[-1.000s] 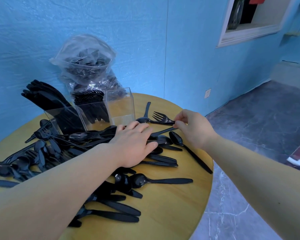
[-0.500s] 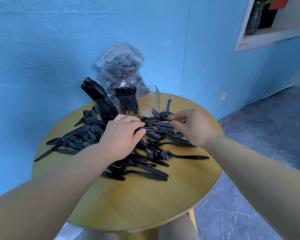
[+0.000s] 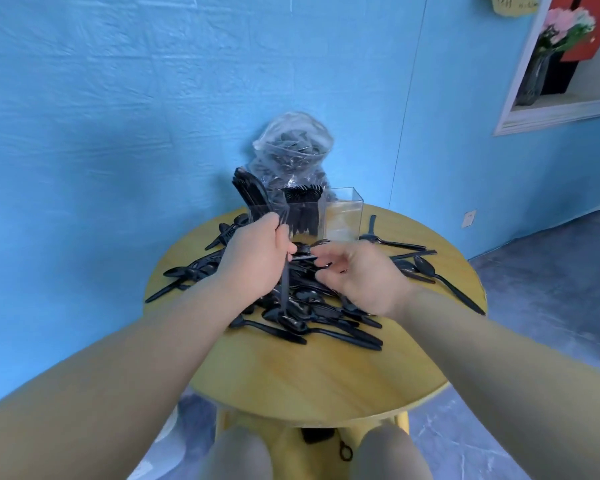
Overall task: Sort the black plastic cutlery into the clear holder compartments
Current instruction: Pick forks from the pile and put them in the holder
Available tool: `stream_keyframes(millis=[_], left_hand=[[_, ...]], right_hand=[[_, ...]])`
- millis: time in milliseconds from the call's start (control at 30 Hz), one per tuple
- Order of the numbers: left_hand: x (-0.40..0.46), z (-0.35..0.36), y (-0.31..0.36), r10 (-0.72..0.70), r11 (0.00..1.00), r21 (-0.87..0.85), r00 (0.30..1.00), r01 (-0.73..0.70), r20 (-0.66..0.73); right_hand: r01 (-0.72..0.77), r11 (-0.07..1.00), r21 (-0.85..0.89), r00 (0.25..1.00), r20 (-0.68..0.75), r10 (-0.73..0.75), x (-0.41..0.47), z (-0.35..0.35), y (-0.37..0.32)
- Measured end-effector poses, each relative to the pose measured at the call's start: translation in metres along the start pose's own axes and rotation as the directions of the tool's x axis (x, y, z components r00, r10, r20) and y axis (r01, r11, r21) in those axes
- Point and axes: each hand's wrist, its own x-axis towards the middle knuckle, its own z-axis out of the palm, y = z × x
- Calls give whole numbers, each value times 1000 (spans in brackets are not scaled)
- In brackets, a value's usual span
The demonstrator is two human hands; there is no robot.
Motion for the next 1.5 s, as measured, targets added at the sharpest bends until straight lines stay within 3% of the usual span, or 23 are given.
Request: stream_keyframes(millis=[100,333,467,633,900,1033,1333,1500], left_hand=[[-4,-14,-15,-54,998,30,998,53,22],[-25,-31,-52,-116,976,192,991,101,65],[-33,-27,-73,-146,983,124,986,135,80],[-30,-17,-84,-81,990,126,991,67,106],[-18,-11,-79,-109,985,155,969,76,222],[-15,-12,-79,-107,983,165,979,79,172],[-9,-9,-82,-89,973,222,985,55,146],[-2,-14,-79,-54,976,213,995,36,80]], right_hand=[[-15,992,-125,999,-32,11,7,-1,-1],[-19,904,-426,998,52,46,32,25,0],[10,816,-578,985,147,91,43,36,5],[4,807,-591,976,179,127,53,38,9],[-33,783,-621,980,134,148,62,45,14],[-4,768,-641,981,148,128,64,50,9],[160,693,-703,980,196,-28,62,47,15],[187,815,-548,981,54,-188,63,30,10]])
